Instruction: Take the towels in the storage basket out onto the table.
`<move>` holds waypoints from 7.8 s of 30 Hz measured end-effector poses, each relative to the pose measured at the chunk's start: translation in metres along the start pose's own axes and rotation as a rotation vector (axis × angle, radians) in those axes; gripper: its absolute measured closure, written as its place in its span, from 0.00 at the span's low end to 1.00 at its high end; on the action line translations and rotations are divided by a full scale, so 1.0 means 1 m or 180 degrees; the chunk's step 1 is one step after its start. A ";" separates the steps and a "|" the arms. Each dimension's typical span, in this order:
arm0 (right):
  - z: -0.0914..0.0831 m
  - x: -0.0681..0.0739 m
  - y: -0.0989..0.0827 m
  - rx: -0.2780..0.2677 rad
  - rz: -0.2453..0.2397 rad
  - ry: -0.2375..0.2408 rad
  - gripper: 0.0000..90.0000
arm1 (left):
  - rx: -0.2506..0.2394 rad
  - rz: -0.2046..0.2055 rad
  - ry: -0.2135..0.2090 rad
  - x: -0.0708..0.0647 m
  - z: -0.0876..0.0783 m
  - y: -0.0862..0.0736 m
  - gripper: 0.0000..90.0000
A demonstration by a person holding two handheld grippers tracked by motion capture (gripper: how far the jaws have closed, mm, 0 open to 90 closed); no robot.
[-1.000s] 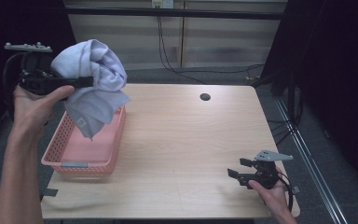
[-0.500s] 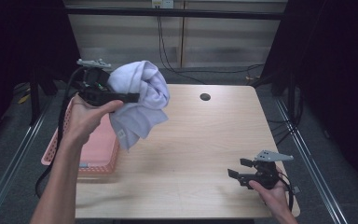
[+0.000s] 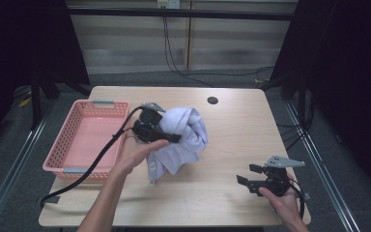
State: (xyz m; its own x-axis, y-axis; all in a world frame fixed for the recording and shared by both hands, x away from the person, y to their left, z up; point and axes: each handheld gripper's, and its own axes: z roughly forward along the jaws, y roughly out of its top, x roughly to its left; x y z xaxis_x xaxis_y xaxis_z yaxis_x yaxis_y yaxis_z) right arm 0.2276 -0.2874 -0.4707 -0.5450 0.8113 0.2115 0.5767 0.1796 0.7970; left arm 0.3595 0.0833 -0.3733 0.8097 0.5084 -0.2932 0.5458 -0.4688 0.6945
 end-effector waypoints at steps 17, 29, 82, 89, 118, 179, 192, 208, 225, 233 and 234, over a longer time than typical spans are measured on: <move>0.004 0.002 0.000 0.0062 -0.0042 0.0006 0.27 | 0.0246 0.0205 -0.0398 -0.013 0.089 -0.075 0.47; 0.002 0.013 0.004 -0.0013 -0.0075 0.0096 0.27 | 0.0084 0.0225 -0.0514 -0.019 0.035 -0.062 0.19; 0.043 0.068 0.091 -0.0248 -0.0640 0.0807 0.49 | -0.0652 0.0214 -0.0554 -0.005 0.004 -0.082 0.97; 0.066 0.081 0.089 0.0038 -0.0795 0.0966 0.54 | -0.0752 0.0277 -0.0482 -0.008 0.015 -0.048 0.93; 0.080 0.039 0.083 -0.0031 -0.0327 0.0725 0.89 | -0.0675 0.0341 -0.0495 -0.018 0.016 -0.089 0.88; 0.048 0.056 0.045 0.0121 -0.0343 0.0827 0.50 | -0.0096 0.0025 -0.0345 0.015 0.025 -0.133 0.73; 0.094 0.116 0.011 0.0632 -0.0789 0.1133 0.66 | -0.0576 -0.0103 -0.0697 0.003 0.023 -0.117 0.97; 0.019 0.003 0.059 -0.0281 -0.0058 0.0405 0.97 | -0.0648 -0.0082 -0.0671 -0.002 0.014 -0.118 0.70; 0.030 -0.046 0.027 0.0112 0.0180 -0.0026 0.64 | 0.0211 0.0516 -0.0816 -0.032 0.054 -0.138 0.54; 0.022 -0.047 0.026 0.0037 0.0210 -0.0025 0.60 | 0.0273 0.0726 -0.0631 -0.047 0.056 -0.147 0.51; 0.022 -0.047 0.026 0.0036 0.0212 -0.0022 0.60 | 0.0297 0.0769 -0.0616 -0.049 0.055 -0.148 0.51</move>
State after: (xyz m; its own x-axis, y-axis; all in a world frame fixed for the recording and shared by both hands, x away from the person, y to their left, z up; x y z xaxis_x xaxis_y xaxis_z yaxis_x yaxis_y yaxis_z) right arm 0.2819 -0.3086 -0.4722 -0.5010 0.8255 0.2598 0.6183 0.1313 0.7749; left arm 0.2510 0.0883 -0.4980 0.9393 0.2317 -0.2529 0.3430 -0.6279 0.6986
